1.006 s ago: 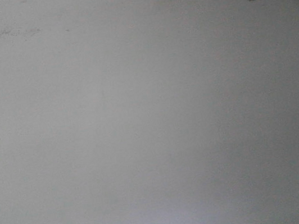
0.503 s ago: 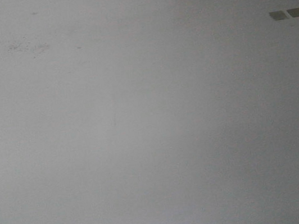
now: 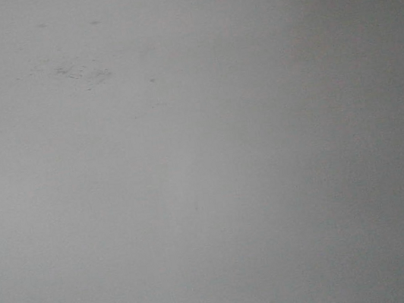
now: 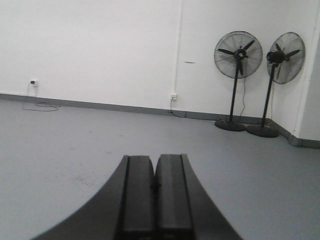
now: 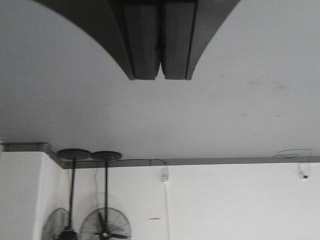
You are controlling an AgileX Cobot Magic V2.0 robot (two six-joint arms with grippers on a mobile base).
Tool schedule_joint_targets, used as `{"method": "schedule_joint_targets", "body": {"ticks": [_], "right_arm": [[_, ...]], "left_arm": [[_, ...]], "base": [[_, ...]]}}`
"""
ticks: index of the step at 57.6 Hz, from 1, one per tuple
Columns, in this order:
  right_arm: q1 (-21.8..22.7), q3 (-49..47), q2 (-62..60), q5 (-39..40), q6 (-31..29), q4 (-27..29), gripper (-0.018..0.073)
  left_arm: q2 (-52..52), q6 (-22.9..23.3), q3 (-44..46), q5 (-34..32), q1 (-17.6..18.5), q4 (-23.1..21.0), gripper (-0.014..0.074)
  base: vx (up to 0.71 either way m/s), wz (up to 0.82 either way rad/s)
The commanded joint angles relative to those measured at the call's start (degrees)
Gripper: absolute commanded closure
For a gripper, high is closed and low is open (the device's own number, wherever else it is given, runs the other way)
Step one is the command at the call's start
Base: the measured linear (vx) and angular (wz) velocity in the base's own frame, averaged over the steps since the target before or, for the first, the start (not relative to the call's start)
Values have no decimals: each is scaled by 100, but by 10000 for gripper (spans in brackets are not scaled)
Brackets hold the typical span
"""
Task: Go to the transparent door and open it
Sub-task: 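Drive the base across the grey floor toward the glass door, then drive up to the white-framed sliding glass door and stop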
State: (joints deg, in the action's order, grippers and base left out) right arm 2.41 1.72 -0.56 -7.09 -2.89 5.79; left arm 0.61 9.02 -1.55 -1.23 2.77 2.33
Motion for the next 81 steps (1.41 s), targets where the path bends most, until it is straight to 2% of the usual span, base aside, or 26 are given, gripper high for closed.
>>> {"method": "schedule_joint_targets", "body": {"ticks": [1,38,81], "right_arm": [[19,79,-81,498,-54,-24,564],[19,79,-81,498,-54,-24,564],[19,79,-81,498,-54,-24,564]], "left_arm": [[77,40,-172,-473,29,-47,599],[77,40,-172,-473,29,-47,599],[77,40,-172,-473,29,-47,599]], "base": [[55,40],[56,51],[55,82]]}}
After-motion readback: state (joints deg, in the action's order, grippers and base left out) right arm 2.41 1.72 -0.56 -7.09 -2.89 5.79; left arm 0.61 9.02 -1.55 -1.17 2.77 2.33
